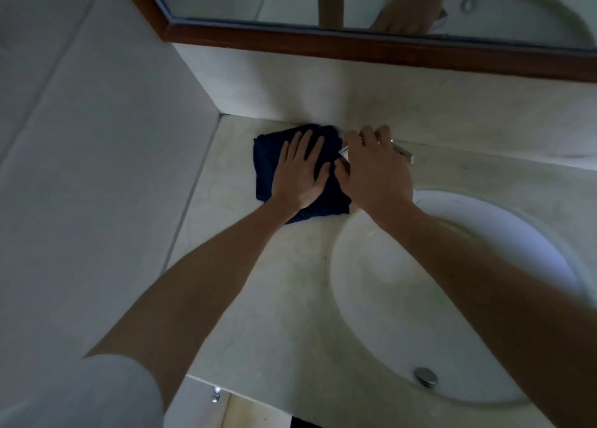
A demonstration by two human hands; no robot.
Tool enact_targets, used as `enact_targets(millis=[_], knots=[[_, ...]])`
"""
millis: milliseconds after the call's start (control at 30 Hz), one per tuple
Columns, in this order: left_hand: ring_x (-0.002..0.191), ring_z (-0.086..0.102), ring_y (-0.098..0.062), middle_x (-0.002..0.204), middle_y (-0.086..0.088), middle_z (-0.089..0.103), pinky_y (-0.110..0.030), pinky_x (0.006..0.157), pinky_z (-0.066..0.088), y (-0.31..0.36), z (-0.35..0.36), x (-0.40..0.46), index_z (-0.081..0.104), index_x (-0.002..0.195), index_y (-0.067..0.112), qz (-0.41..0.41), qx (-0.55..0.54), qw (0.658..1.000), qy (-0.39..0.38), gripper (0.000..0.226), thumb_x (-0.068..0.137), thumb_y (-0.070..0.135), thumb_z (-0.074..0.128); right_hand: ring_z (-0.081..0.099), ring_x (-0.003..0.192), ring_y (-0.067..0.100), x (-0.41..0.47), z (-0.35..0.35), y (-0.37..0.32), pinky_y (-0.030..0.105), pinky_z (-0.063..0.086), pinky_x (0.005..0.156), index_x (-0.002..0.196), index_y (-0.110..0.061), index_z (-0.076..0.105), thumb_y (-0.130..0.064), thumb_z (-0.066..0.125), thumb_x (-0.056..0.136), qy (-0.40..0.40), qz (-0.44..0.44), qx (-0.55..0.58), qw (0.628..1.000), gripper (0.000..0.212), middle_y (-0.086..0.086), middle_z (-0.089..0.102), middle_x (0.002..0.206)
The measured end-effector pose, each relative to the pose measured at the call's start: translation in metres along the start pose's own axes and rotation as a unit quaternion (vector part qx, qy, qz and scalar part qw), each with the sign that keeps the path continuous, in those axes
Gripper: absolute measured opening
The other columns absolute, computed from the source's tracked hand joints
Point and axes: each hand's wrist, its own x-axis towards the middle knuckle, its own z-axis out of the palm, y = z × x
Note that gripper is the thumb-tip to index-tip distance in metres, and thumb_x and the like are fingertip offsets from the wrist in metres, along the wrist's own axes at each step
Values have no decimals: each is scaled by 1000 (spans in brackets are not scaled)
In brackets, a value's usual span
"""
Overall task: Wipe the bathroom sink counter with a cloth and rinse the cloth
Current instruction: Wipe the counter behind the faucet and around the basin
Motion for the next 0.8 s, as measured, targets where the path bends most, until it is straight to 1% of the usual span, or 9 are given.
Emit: enact_targets(millis=[33,100,267,367,500,567,633,700,800], knots=[[153,20,-31,164,-12,27,-49,124,17,-1,0,0,31,157,16,32,2,999,-3,64,102,48,25,52,117,34,0,0,0,39,52,69,120,-8,57,-39,53,95,1,-1,4,1000,39,13,60,113],[153,19,-30,165,-12,26,-49,124,16,-4,2,-4,30,157,16,55,11,998,1,62,103,46,26,52,117,35,0,0,0,40,52,71,120,-8,57,-38,54,95,1,-6,7,1000,39,13,60,114],[153,20,-32,165,-14,24,-50,124,17,6,5,-38,28,158,14,23,17,1000,11,61,105,44,27,50,119,33,0,-1,0,40,52,67,122,-10,56,-38,52,95,-3,-3,20,1000,39,12,59,116],[152,21,-34,165,-16,23,-51,123,18,16,8,-78,27,158,11,27,16,999,14,62,105,43,30,51,117,33,0,0,0,41,52,67,119,-9,58,-39,52,95,3,-5,15,1000,38,11,59,114],[153,19,-33,166,-15,20,-51,123,18,30,11,-123,24,159,13,44,10,999,-20,65,105,48,30,54,113,33,-1,0,0,39,50,62,114,-9,59,-37,53,93,9,-5,7,1000,35,11,61,110],[150,23,-30,164,-12,25,-48,122,21,24,0,-121,28,157,15,38,-43,998,-30,67,103,54,35,55,111,33,0,0,0,39,48,60,113,-9,60,-36,52,92,14,-9,7,1000,35,11,61,108],[140,34,-28,154,-8,39,-45,115,27,6,-19,-102,39,151,18,-15,-82,996,-35,69,97,60,47,55,111,32,0,1,1,37,44,58,113,-10,60,-36,51,92,20,-11,-1,1000,35,10,61,108],[129,43,-25,139,-3,49,-40,107,34,-19,-38,-76,49,140,22,-53,-89,992,-72,68,88,65,60,54,112,32,0,2,1,34,37,57,114,-10,60,-37,51,92,21,-12,-4,1000,35,10,61,108],[118,52,-16,130,5,56,-28,92,41,-39,-60,-46,54,133,26,-69,-159,958,-228,72,76,62,78,53,112,32,0,3,1,33,34,58,115,-10,59,-37,51,92,20,-13,0,1000,36,10,60,108]])
